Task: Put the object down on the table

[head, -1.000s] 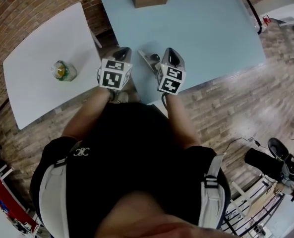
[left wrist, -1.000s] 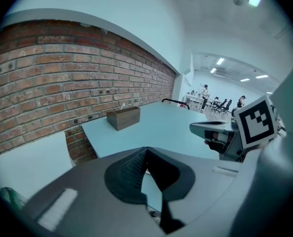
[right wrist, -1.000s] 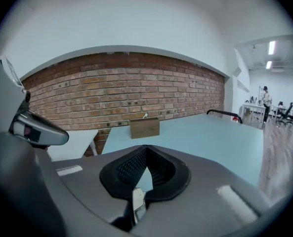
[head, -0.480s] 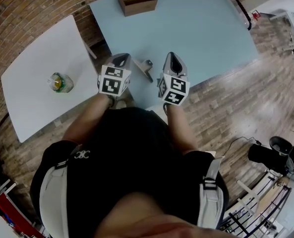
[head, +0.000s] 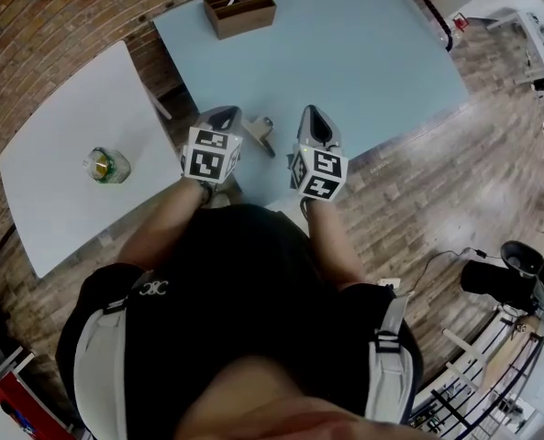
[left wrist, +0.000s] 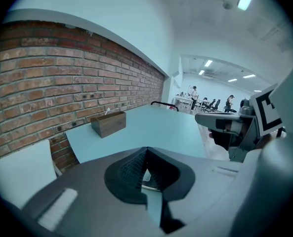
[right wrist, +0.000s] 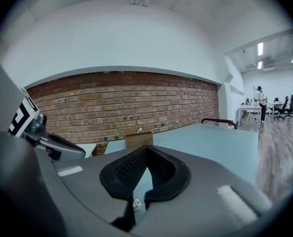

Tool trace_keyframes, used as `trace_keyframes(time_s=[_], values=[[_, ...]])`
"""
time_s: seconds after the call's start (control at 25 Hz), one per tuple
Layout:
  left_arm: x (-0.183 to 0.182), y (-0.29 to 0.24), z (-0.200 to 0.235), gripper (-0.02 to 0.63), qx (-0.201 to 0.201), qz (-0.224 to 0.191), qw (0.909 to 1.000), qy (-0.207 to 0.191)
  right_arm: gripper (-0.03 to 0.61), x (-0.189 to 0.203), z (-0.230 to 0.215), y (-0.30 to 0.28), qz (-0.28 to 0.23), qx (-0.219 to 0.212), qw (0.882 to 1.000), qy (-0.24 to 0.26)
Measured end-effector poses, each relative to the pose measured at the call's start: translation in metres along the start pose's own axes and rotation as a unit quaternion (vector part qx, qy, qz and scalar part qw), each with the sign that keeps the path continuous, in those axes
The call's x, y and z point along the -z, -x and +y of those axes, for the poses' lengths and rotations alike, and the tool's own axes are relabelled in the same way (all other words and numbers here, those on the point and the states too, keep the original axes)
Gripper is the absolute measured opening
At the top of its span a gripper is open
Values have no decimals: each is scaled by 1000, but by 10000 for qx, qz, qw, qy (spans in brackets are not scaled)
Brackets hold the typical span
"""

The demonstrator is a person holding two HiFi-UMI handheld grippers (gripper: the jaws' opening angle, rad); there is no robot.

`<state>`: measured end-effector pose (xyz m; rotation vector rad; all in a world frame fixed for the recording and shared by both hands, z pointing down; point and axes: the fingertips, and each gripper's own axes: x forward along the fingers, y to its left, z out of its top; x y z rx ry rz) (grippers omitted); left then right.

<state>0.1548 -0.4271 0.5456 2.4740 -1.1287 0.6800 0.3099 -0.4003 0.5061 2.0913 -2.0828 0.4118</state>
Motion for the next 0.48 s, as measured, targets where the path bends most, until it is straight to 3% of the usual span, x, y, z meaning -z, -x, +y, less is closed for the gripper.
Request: trace_keyframes(time_s=[0.48], values=[[-8, -12, -7, 0, 168, 43, 9998, -101, 14, 7, -8, -2, 90, 62, 9999, -88]])
